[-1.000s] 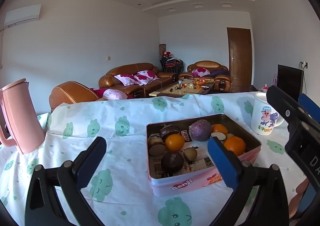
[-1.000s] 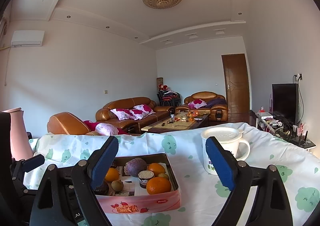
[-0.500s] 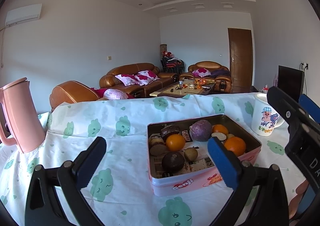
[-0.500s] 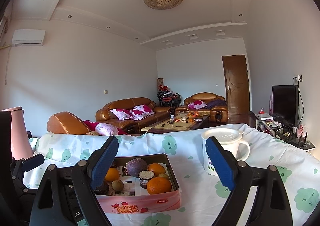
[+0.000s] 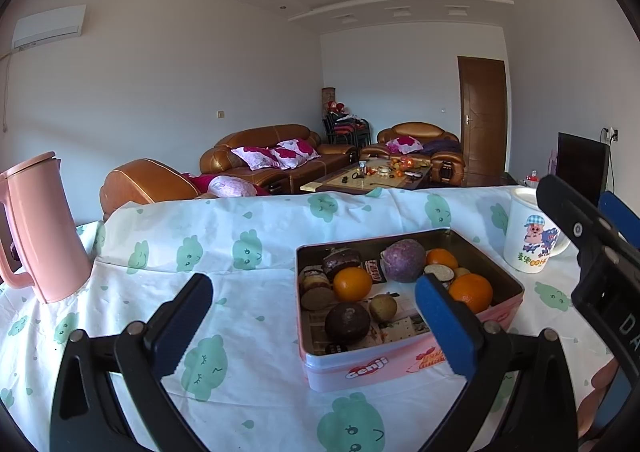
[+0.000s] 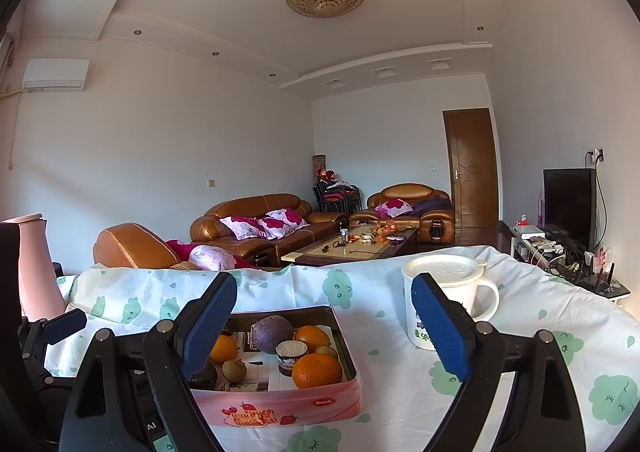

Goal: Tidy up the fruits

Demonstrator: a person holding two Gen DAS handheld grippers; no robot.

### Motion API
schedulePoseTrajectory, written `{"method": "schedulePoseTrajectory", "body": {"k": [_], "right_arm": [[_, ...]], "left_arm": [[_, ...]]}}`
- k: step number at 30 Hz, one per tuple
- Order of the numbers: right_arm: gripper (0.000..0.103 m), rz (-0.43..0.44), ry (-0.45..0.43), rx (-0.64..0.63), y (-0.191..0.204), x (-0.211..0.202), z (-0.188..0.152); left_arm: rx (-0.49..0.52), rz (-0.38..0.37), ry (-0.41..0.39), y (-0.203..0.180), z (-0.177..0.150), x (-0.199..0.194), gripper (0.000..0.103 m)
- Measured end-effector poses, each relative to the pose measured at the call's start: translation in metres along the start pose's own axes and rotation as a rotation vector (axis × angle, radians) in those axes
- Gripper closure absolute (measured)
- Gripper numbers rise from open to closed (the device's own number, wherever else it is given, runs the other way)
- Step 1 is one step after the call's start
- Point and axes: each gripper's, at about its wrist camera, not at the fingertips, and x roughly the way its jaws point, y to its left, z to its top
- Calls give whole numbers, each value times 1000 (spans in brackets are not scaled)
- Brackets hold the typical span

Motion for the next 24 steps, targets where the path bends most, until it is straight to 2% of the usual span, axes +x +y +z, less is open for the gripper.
{"method": "schedulePoseTrajectory", "body": {"k": [12,17,24], "right_arm": [[13,0,1,0,0,0,0],[13,-1,1,0,0,0,0],[13,-2,7,-1,-1,1,-2]], "left_arm": [[-8,17,19,4,-1,2,0],[-37,2,7,5,-1,1,0],[-30,-8,6,0,0,1,0]]}}
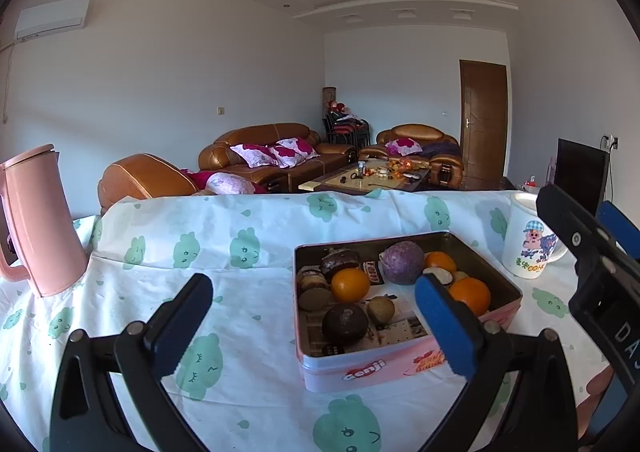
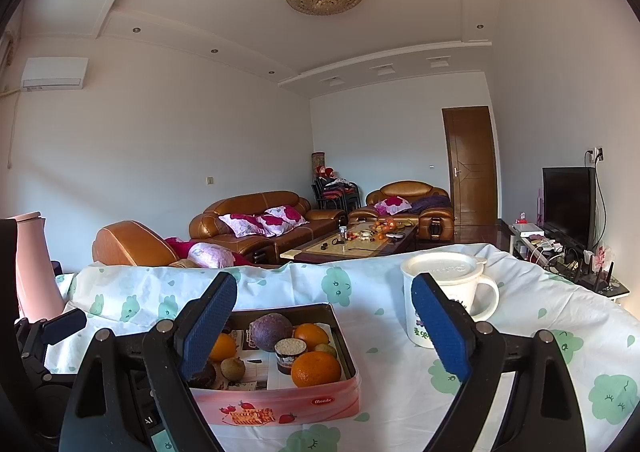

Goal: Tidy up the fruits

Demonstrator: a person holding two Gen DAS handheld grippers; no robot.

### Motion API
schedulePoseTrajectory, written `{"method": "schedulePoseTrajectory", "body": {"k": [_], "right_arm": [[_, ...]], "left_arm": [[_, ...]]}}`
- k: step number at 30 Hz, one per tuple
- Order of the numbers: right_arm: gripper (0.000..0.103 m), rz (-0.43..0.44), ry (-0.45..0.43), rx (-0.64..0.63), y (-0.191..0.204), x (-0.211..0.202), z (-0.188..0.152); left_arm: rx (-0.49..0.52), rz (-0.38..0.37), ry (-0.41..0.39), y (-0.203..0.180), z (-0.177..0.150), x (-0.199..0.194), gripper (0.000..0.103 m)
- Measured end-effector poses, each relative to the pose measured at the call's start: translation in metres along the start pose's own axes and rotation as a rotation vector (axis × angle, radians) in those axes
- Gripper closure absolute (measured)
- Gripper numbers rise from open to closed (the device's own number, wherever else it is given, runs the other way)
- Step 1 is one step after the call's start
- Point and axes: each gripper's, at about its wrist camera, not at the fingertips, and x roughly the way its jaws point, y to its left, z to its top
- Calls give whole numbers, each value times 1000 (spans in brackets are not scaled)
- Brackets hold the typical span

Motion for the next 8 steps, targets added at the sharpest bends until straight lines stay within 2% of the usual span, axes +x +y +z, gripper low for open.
{"method": "schedulePoseTrajectory", "body": {"k": [8], "right_arm": [[13,-1,2,0,-1,0,0]], "left_arm": [[0,-4,5,-1,0,0,0]]}}
